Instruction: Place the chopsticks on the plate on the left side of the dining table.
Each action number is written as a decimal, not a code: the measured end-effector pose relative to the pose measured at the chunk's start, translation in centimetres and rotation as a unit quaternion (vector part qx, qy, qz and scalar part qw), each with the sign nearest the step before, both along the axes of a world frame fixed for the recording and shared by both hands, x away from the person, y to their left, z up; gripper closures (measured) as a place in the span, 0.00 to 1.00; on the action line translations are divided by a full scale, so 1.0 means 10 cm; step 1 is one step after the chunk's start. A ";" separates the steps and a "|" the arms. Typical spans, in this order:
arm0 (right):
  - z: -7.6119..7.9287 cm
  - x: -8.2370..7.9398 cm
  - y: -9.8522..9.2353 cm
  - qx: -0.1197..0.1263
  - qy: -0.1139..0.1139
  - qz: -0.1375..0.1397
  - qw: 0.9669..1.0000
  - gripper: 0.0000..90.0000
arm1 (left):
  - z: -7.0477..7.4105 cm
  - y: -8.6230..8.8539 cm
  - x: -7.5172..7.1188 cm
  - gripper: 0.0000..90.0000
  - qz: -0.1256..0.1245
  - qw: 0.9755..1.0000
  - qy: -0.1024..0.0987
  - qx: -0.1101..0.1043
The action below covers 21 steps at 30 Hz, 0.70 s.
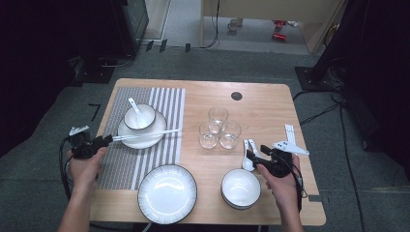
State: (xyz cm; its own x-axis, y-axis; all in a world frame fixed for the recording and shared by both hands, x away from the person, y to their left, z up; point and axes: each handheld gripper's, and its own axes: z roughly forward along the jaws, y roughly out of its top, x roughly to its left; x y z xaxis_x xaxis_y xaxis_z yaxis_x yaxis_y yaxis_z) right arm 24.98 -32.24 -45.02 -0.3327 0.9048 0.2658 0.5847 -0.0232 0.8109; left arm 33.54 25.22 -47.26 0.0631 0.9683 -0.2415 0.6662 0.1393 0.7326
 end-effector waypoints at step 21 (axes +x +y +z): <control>-0.02 0.00 0.00 -0.001 0.007 0.000 1.000 0.38 | -0.09 -0.15 0.01 0.55 -0.005 0.998 0.016 0.064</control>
State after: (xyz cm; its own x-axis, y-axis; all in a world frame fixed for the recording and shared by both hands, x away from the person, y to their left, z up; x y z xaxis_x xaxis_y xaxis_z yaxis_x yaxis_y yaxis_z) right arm 25.02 -32.27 -45.25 -0.3285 0.9058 0.2676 0.5953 -0.0215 0.8032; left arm 33.66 23.68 -48.12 0.0673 0.9908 -0.1172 0.6906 0.0386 0.7222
